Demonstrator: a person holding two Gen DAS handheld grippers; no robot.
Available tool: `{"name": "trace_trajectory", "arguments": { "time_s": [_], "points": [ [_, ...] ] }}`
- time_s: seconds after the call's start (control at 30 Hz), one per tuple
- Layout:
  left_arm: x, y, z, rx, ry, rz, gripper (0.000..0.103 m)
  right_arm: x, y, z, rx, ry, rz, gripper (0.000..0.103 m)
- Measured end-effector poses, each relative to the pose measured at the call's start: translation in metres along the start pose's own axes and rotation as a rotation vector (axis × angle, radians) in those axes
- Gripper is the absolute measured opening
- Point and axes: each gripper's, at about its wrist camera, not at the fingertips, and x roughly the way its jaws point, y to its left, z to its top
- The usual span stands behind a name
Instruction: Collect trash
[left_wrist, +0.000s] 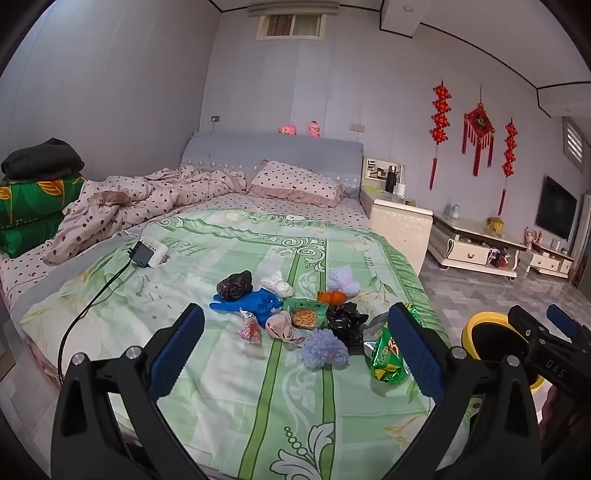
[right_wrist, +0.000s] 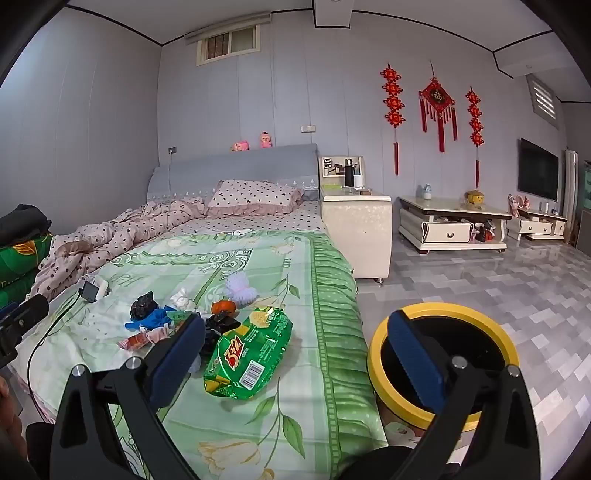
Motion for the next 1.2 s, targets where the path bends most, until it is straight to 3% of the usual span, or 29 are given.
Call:
{"name": "trace_trajectory", "arguments": {
  "time_s": [1.2],
  "points": [
    [0.004,0.004,-0.003,0.003,-0.005,0.005,0.095,0.004,-0.001,-0.001,0.002,0.010,0.001,0.096]
  ]
}}
